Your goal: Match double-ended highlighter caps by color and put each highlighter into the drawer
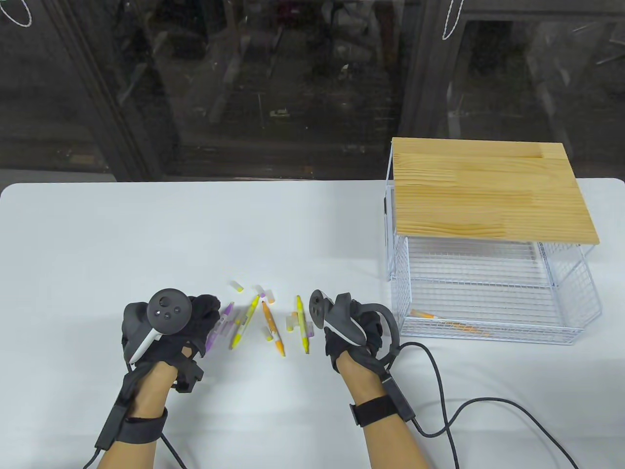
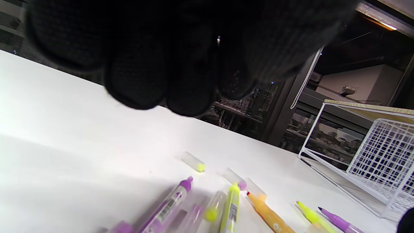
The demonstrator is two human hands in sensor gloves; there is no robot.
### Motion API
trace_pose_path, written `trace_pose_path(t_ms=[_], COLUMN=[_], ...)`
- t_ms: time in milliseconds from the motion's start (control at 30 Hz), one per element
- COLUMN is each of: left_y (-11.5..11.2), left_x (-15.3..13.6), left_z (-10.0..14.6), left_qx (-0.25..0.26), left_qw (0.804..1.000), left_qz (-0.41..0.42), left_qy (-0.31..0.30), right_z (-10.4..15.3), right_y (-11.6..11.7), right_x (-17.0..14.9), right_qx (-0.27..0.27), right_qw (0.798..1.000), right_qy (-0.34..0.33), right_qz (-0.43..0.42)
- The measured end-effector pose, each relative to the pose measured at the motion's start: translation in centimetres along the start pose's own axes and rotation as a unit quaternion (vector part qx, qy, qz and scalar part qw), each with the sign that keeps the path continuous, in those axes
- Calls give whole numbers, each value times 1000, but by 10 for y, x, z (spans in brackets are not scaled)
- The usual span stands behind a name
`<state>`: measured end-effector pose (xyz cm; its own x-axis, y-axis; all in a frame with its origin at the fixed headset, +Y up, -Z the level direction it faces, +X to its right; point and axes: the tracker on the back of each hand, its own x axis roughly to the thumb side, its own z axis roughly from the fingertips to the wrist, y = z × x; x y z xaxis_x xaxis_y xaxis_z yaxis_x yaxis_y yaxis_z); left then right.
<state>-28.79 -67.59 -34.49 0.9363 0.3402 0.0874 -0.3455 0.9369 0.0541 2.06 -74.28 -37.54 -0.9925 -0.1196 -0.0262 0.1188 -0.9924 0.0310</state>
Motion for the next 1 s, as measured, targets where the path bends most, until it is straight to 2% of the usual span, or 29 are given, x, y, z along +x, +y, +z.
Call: trace_pose_path(t_ms=[367, 600, 1000], left_y=[2, 3, 5], left_x=[-1, -2, -4], left_z=[0, 0, 0], left_qx=[3, 10, 25], left_qw=[1000, 1000, 1000], left_qz=[4, 5, 6], left_qy=[0, -2, -8], right_z=[-1, 6, 32], right_y=[1, -23, -50], right_x=[2, -15, -29], right_qx=[-3, -63, -108], right_qw=[1000, 996, 987], right_qy=[-16, -26, -57], right_qz=[0, -60, -100])
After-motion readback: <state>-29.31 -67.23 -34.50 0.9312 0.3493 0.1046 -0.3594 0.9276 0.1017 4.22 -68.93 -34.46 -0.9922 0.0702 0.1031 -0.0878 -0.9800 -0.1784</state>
